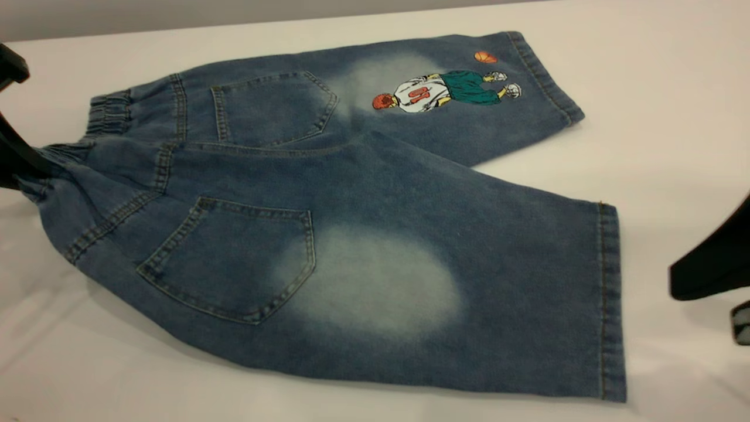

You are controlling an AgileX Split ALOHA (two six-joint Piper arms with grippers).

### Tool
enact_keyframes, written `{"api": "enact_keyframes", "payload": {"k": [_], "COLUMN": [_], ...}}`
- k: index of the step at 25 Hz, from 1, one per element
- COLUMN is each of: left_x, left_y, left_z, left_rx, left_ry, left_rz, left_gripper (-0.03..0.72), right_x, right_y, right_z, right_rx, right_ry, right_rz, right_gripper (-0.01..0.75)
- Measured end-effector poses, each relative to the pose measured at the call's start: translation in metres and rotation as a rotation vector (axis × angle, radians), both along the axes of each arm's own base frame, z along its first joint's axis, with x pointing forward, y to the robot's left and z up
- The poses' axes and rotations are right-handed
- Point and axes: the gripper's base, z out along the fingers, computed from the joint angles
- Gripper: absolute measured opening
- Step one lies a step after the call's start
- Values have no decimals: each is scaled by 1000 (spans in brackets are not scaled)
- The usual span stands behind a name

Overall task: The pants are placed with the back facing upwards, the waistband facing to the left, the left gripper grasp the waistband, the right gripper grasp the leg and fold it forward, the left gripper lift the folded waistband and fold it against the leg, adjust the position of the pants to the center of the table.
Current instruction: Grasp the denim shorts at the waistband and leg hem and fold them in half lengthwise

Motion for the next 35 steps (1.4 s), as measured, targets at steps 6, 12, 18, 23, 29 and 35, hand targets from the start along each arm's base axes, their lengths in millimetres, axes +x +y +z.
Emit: {"api": "enact_keyframes", "payload": {"k": [6, 12, 18, 23, 29, 35], "left_x": [0, 0, 0, 0, 0, 0], "left_y": [0, -1, -1, -1, -1, -1], "left_z": [0, 0, 0, 0, 0, 0], "left_rx": [-4, -6, 0, -1, 0, 0], "left_ry": [-3, -1, -6, -7, -7, -7], "left_rz": [-5, -6, -22, -22, -23, -23], "left_gripper": [114, 114, 114, 114, 114, 114], "right_x": [8, 8, -3, -3, 12, 14], "right_y": [7, 11, 14, 15, 16, 15], "right_z": [-29, -60, -86, -99, -100, -101], "right_rx": [66, 110, 148, 142, 140, 115], "right_ry": [68, 140, 220, 234, 177, 171], "right_rz": [31, 57, 175, 224, 242, 251], "right_gripper": [381, 381, 381, 381, 381, 381]}}
